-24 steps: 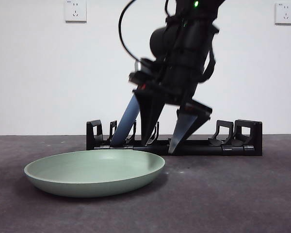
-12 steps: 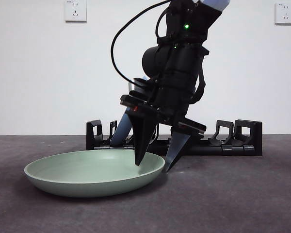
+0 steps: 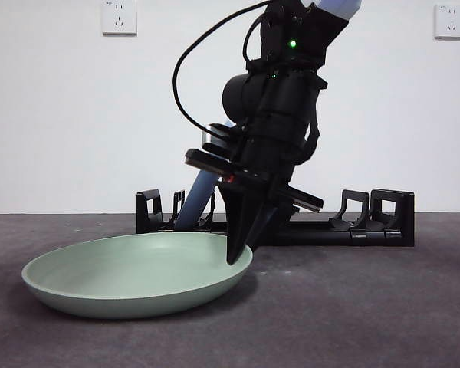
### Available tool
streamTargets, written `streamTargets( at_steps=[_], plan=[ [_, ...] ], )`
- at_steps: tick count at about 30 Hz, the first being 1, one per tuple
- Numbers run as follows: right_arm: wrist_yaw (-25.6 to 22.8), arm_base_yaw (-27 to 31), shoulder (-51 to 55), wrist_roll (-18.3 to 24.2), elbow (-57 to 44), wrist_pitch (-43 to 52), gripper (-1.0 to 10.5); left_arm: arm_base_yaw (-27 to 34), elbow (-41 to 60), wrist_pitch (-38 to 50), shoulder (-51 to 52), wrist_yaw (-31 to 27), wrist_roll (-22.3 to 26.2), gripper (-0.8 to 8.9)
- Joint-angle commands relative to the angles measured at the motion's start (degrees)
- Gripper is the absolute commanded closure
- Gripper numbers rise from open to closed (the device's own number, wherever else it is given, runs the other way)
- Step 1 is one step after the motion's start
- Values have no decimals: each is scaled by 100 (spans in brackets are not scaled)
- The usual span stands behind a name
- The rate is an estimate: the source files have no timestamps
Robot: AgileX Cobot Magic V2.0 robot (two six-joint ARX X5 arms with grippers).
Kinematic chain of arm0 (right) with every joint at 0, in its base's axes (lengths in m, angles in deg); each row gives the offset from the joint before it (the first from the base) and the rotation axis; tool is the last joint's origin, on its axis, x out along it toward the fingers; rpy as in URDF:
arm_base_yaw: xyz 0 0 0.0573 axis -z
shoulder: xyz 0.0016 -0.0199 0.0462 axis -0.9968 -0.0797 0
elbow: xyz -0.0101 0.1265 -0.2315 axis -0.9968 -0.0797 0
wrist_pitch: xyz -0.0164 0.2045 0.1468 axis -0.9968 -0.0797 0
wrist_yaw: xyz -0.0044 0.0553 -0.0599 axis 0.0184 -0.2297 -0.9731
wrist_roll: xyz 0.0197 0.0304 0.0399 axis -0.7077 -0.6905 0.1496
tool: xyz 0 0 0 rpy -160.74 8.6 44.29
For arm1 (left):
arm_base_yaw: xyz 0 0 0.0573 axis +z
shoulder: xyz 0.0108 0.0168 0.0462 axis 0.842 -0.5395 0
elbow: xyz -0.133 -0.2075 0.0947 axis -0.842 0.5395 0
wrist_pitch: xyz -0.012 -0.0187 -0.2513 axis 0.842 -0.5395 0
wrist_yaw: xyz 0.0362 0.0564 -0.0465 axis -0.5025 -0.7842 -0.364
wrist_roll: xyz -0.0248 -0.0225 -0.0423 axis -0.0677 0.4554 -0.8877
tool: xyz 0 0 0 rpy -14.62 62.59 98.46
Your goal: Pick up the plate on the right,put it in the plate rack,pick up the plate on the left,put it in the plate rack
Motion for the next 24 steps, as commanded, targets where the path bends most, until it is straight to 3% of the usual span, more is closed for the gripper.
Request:
streamTargets(
  at_steps=[1, 6, 13, 21, 24],
  plan=[
    [-160, -2, -7, 138, -63, -258, 963, -205, 2, -28, -101, 2, 369, 396],
    [-133, 103, 573, 350, -63, -686, 963, -774, 2, -46, -422, -155, 750, 396],
    [-118, 433, 1845, 466, -61, -1174, 963, -1912, 2, 144, -1178, -1416, 1311, 395],
    [-111, 857, 2946, 496, -61, -1775, 963, -3102, 2, 1246, -2205, -2820, 2295, 396],
    [-111, 975, 3202, 496, -61, -1971, 963, -3403, 2, 1552, -2564, -3108, 2618, 396]
  ],
)
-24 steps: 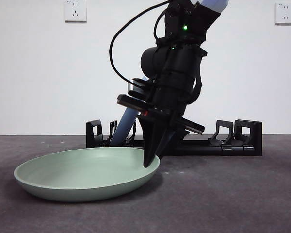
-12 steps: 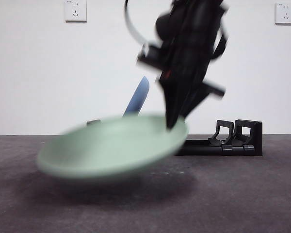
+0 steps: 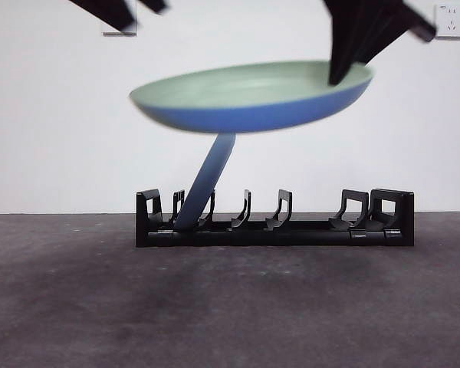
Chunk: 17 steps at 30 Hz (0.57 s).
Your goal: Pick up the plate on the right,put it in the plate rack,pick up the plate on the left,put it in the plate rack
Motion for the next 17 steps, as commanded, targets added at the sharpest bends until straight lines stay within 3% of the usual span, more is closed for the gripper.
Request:
streamTargets(
  at_steps=[1, 10, 11, 15, 17],
  plan=[
    [46, 83, 188, 61, -26, -101, 963, -251, 2, 205, -299, -223, 531, 396],
    [129, 184, 608, 157, -26, -420, 963, -575, 2, 822, -1025, -1014, 774, 423],
    [129, 184, 634, 162, -26, -439, 963, -581, 2, 848, -1043, -1056, 769, 473],
    [125, 184, 658, 168, -26, -498, 963, -636, 2, 855, -1060, -1095, 732, 835],
    [125, 184, 656, 168, -26, -487, 963, -669, 2, 852, -1058, -1091, 713, 819]
  ],
)
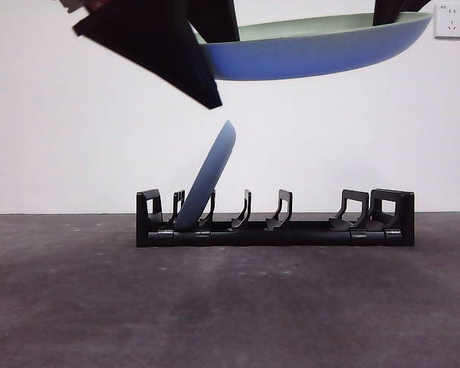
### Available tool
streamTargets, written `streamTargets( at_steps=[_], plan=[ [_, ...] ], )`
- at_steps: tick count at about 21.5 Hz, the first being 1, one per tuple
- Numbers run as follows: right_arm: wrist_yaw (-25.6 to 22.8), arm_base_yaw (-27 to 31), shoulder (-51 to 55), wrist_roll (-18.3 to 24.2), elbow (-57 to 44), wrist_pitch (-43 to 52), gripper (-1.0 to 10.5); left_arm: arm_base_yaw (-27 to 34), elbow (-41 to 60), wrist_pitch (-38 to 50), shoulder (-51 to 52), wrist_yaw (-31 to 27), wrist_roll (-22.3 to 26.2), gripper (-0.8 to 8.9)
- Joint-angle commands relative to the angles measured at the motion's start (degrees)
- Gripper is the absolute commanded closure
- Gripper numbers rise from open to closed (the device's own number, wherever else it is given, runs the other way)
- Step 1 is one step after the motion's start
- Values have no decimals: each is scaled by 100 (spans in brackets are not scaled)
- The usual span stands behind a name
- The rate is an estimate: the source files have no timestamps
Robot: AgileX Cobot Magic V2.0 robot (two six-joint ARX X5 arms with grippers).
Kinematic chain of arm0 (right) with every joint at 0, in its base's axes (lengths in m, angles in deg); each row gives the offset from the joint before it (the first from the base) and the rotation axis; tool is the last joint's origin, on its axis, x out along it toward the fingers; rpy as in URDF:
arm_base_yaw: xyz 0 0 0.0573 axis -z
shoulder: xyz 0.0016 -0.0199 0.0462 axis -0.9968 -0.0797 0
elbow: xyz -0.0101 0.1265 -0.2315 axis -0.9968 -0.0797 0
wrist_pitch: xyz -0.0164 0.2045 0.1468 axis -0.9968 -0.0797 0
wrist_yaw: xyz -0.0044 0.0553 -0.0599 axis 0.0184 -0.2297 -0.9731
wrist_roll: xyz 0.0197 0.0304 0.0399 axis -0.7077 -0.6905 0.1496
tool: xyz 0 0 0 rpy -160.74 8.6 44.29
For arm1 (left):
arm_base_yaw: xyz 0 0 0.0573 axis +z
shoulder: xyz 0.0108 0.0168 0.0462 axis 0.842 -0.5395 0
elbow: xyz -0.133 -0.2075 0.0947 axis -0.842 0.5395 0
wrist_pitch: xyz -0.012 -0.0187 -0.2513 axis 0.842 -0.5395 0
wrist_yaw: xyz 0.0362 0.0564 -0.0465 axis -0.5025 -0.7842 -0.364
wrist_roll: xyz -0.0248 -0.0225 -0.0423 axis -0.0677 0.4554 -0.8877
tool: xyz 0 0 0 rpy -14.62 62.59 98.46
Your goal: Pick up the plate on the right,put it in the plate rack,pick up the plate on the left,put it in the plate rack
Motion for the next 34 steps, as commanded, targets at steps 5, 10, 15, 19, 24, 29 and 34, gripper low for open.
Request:
streamTargets(
  at_steps=[5, 10, 15, 19, 24, 29, 34],
  plan=[
    [20, 0, 35, 42, -24, 39, 963, -160, 2, 13, -20, -7, -273, 821],
    [-50, 28, 35, 44, -24, 39, 962, -286, 2, -118, -20, -4, -299, 821],
    [-92, 74, 37, 63, -24, 39, 949, -334, 2, -192, -20, 22, -437, 821],
    [-94, 76, 39, 68, -24, 52, 886, -350, 2, -212, -20, 68, -520, 821],
    [-87, 76, 131, 142, -24, 170, 640, -348, 2, -151, -20, 684, -1003, 821],
    [-105, 76, 476, 140, -24, 474, 631, -345, 2, 374, -22, 951, -1370, 821],
    [-627, 74, 1508, -22, -24, 874, 631, -11, 2, 1340, -63, 1414, -2107, 821]
  ],
)
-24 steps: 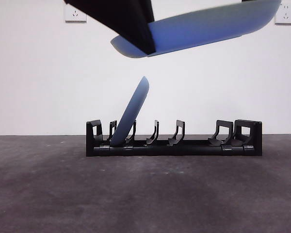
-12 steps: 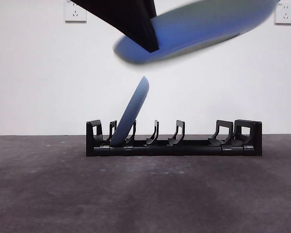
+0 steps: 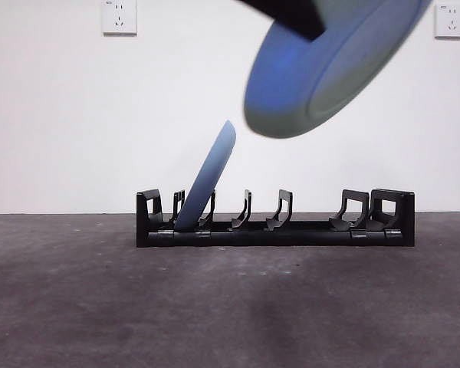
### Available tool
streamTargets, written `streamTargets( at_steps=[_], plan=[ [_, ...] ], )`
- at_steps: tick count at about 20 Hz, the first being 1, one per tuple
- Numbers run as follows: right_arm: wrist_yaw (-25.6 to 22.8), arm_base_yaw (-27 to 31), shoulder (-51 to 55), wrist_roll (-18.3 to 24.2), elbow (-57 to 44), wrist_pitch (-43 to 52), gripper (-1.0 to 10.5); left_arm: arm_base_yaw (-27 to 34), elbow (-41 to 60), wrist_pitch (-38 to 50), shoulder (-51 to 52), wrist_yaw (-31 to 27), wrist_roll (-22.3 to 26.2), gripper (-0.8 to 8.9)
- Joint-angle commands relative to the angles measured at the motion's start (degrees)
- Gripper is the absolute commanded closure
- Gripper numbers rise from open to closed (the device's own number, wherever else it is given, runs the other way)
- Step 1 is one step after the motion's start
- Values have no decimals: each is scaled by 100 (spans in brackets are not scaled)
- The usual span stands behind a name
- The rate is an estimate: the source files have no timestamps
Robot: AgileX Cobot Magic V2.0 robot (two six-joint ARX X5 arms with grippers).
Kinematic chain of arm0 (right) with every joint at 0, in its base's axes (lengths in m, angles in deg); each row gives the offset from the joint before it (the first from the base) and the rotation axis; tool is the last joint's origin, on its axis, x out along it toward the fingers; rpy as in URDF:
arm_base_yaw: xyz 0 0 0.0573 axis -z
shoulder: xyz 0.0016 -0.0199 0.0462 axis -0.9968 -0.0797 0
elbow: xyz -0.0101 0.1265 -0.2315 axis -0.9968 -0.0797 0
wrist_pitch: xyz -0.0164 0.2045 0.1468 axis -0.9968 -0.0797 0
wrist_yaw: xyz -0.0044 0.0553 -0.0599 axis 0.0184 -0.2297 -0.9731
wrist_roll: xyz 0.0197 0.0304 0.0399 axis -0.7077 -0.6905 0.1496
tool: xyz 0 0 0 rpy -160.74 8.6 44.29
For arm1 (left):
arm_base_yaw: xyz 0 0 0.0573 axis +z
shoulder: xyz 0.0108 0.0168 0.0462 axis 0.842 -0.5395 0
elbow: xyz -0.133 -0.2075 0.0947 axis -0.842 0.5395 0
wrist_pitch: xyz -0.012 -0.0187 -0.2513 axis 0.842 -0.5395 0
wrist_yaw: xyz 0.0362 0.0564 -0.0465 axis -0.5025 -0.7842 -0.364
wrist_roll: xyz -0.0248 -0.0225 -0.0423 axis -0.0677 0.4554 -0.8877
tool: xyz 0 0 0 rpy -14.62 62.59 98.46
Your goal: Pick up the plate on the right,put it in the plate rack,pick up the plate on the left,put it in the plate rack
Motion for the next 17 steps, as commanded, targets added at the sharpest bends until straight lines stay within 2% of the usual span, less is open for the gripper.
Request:
streamTargets(
  at_steps=[1, 5, 8, 10, 17],
  plan=[
    [-245, -15, 627, -192, -22, 177, 631, 317, 15, 807, -83, 295, -774, 821],
    [-610, -15, 1576, -295, -22, 55, 632, 1040, 15, 2520, -315, 916, -2090, 822],
    [-619, -20, 1989, -339, -22, -284, 632, 1602, -39, 3453, -713, 1167, -2966, 822],
    [-616, -20, 2100, -350, -22, -568, 632, 1864, -232, 3652, -1121, 1167, -3185, 821],
    [-614, -20, 2280, -352, -22, -986, 632, 2168, -1532, 3602, -2592, 973, -3246, 821]
  ],
)
